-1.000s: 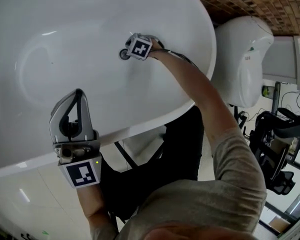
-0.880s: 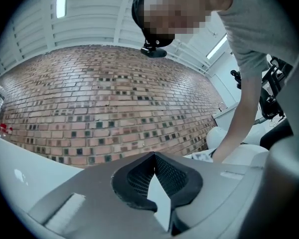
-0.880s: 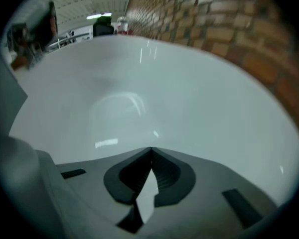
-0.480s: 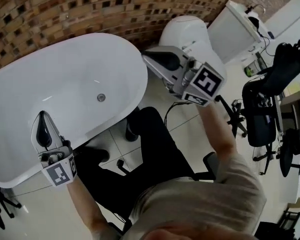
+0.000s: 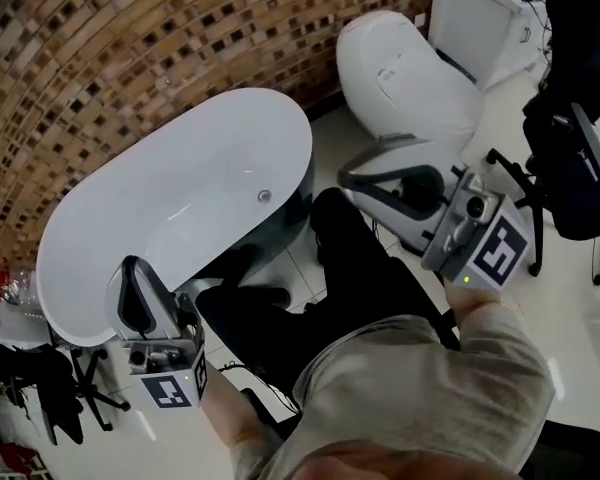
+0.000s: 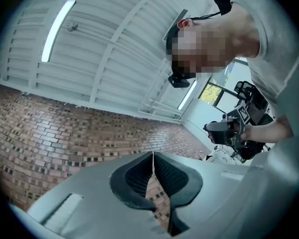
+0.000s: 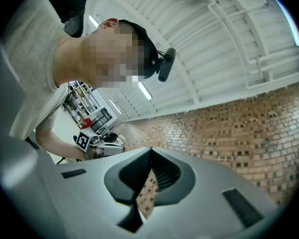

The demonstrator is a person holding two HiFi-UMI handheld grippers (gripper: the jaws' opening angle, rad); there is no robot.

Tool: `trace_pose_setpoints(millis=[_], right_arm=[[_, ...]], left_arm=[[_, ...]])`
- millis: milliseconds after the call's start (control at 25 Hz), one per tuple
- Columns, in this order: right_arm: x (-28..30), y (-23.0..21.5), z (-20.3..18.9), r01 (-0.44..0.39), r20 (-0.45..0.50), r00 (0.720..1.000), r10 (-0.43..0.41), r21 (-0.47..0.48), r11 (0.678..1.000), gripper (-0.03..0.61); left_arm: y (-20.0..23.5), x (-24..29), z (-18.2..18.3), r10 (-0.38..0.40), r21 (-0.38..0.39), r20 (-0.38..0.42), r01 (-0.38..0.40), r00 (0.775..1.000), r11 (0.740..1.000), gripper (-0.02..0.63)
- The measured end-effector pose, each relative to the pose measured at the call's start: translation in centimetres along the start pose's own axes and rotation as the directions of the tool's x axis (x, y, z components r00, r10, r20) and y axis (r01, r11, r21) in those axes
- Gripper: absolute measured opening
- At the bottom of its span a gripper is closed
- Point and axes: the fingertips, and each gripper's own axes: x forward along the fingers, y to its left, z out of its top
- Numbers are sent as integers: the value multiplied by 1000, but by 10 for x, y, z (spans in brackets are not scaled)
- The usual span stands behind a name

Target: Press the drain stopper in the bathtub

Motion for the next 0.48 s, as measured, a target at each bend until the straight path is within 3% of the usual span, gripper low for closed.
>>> trace_pose_setpoints(millis=[200, 480], right_arm=[[-23, 19, 70, -8, 130, 991, 18, -82, 997, 0], [-30, 32, 85, -10, 167, 986, 29, -115, 993, 0]], left_arm=[[-39, -18, 64, -30, 70, 84, 24, 996, 997, 3], [-68, -33, 89, -83, 62, 147, 74, 986, 995, 3]])
